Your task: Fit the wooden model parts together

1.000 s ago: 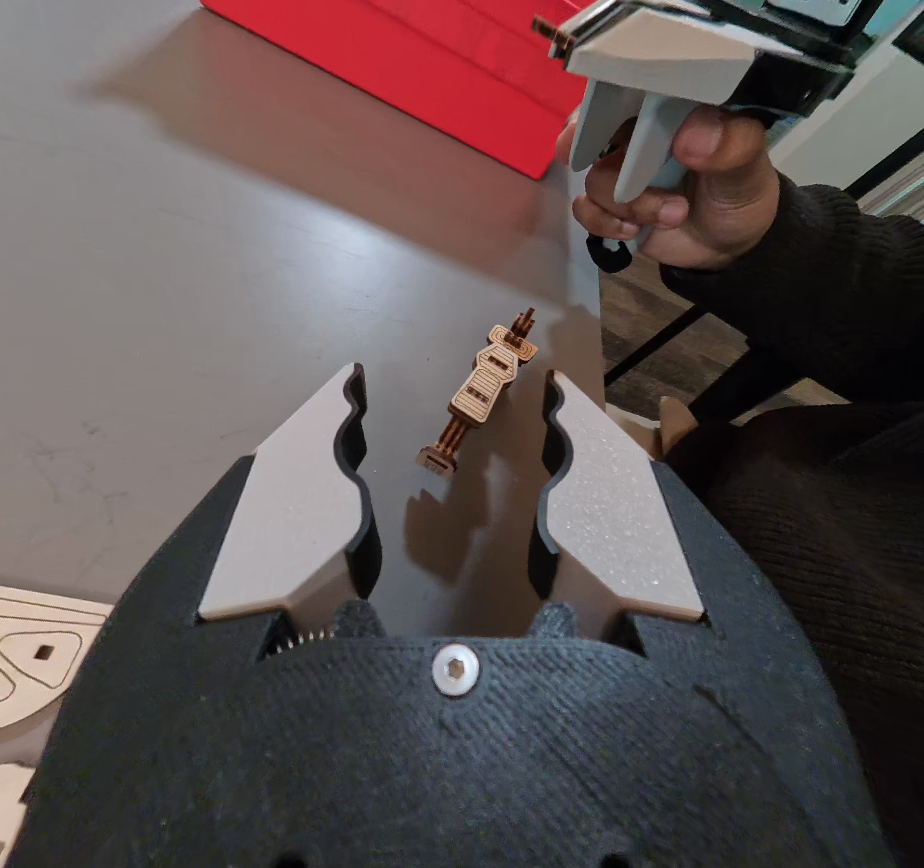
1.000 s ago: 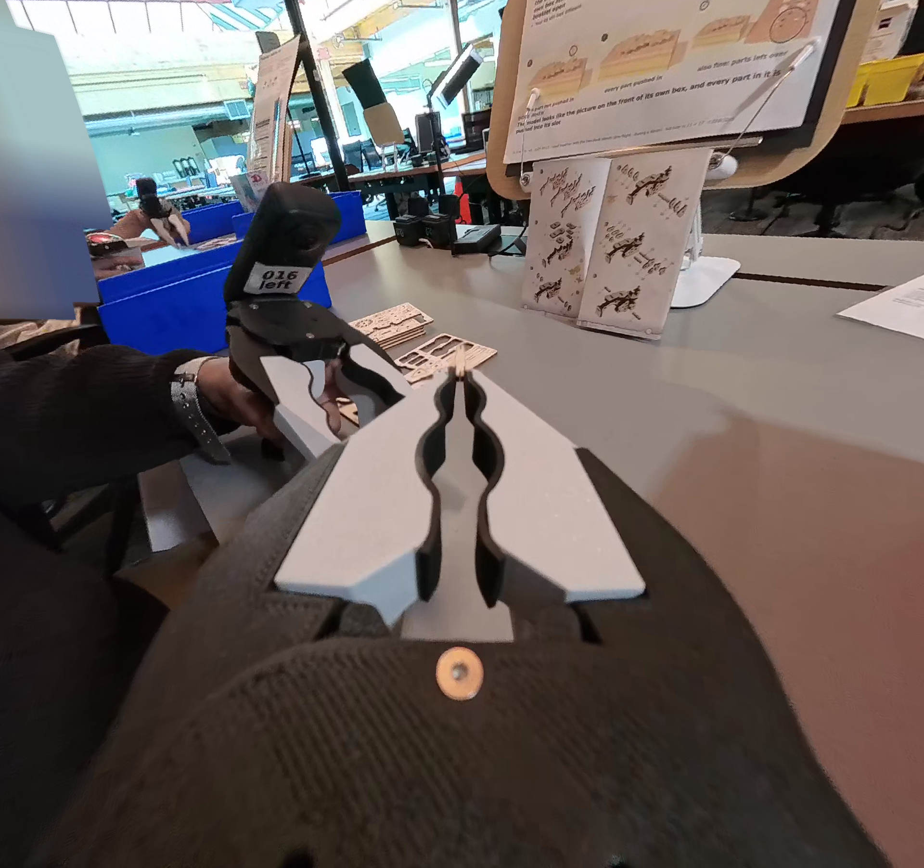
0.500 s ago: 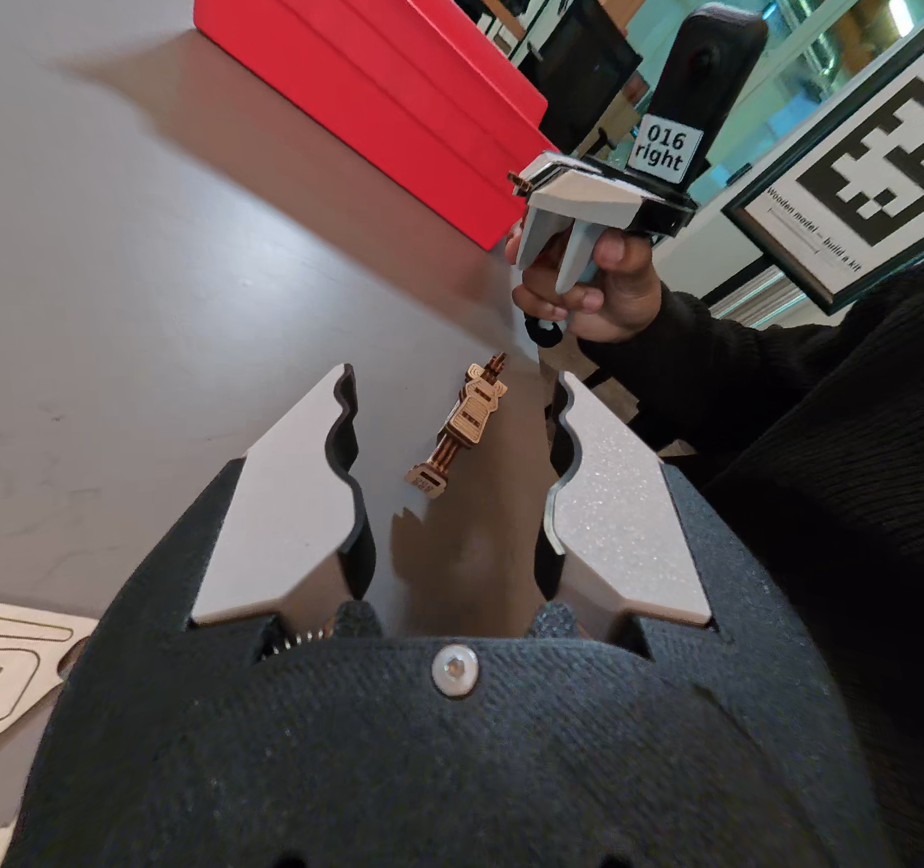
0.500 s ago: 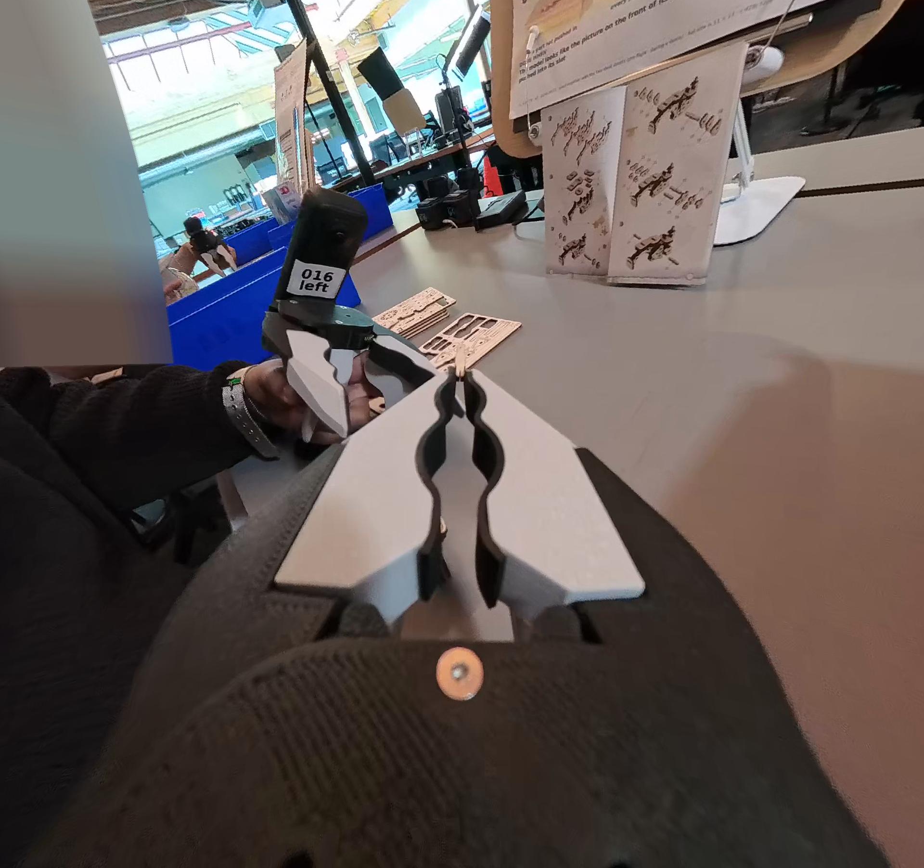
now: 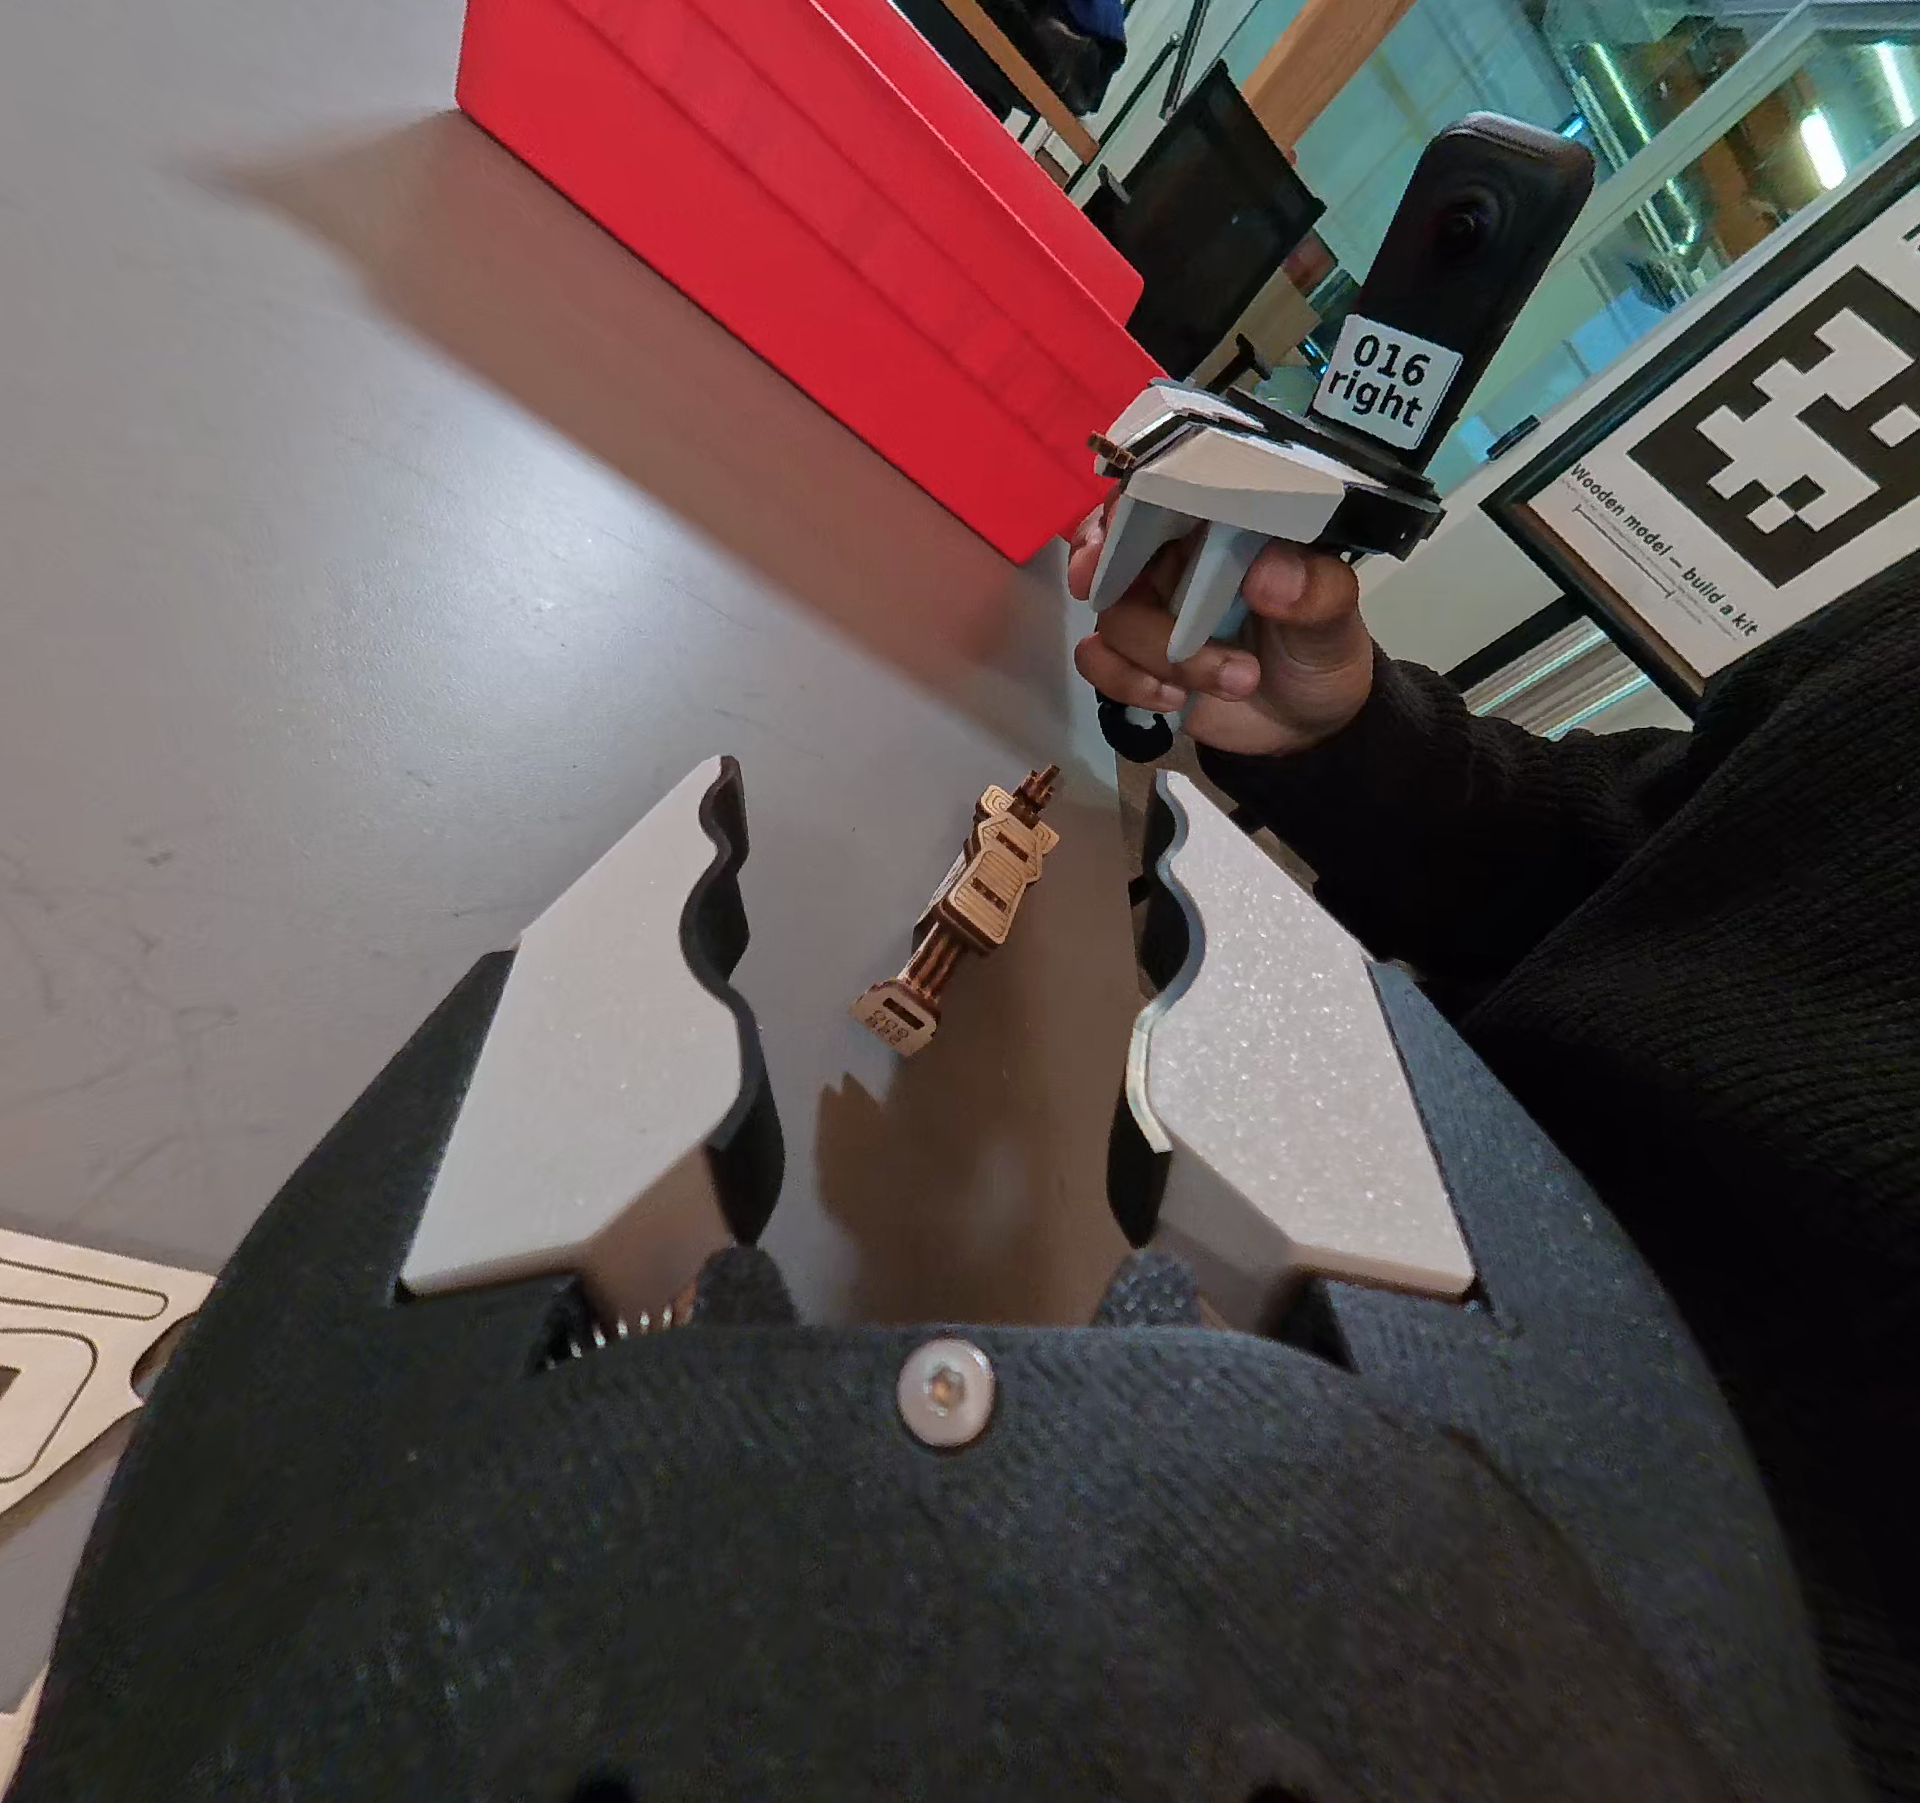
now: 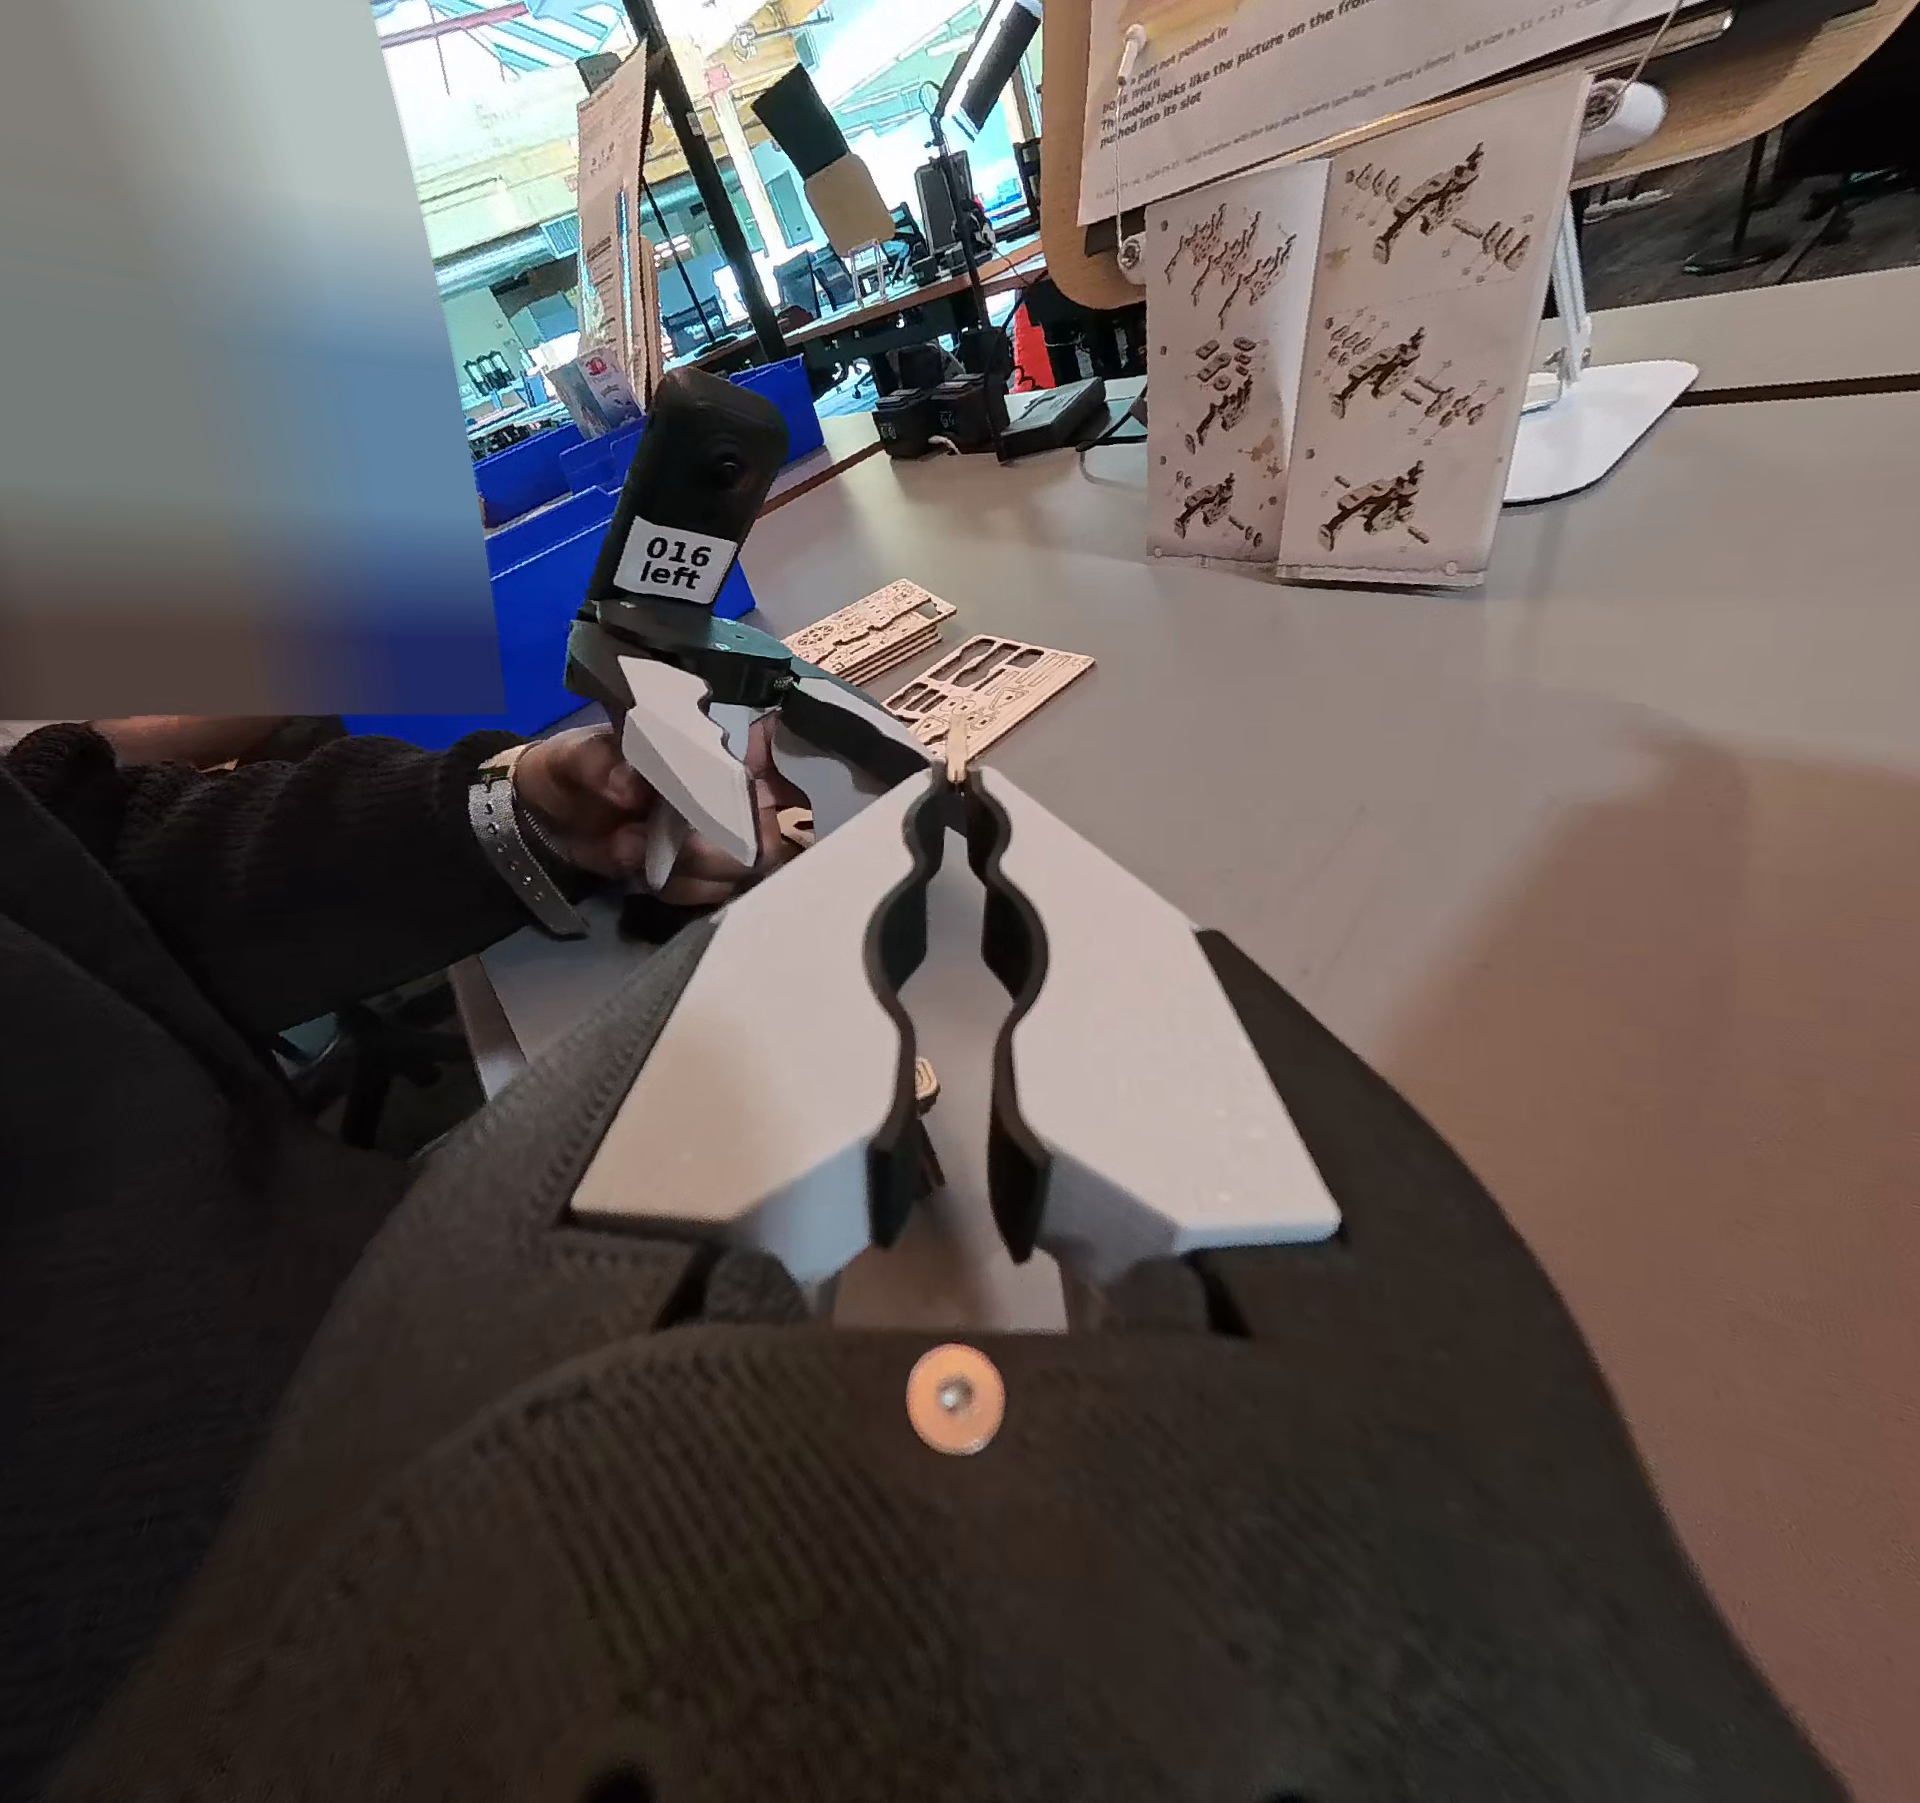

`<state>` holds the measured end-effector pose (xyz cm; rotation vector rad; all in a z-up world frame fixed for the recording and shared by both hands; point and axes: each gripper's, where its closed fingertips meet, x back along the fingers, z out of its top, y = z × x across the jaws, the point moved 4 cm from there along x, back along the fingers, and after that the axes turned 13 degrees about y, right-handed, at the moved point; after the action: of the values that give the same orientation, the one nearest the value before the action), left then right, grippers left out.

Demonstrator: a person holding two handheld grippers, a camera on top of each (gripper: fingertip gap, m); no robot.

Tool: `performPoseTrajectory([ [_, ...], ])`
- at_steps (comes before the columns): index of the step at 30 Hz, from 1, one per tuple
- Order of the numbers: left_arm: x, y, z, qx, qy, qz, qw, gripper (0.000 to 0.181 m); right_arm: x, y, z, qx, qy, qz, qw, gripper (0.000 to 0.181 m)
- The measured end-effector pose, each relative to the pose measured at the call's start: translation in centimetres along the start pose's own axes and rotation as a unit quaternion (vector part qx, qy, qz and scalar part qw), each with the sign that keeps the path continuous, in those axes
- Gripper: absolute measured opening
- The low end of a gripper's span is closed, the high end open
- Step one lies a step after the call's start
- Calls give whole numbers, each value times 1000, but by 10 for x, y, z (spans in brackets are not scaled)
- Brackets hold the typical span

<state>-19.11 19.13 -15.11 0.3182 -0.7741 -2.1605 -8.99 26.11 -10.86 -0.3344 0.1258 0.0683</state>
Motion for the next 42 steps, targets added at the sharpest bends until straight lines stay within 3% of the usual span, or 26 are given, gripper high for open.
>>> performPoseTrajectory([
  [12, 2, -1, 3, 21, 22, 1, 1000, 76, -2, 5, -3, -19, -6, 1, 1000, 2],
  [18, 2, 1, 7, 10, 45, 4, 999, 85, -5, 13, -4, -27, -9, -3, 1000, 2],
  [26, 10, -4, 21, 98, 115, -11, 988, 85, -26, 23, -3, -22, -13, 11, 1000, 2],
  [30, 18, -8, 25, 89, 124, 3, 988, 87, -33, 13, 1, -12, -6, 33, 999, 2],
  [42, 17, 7, 20, 105, 135, -15, 985, 86, -8, -7, -1, -2, -4, 18, 1000, 2],
])
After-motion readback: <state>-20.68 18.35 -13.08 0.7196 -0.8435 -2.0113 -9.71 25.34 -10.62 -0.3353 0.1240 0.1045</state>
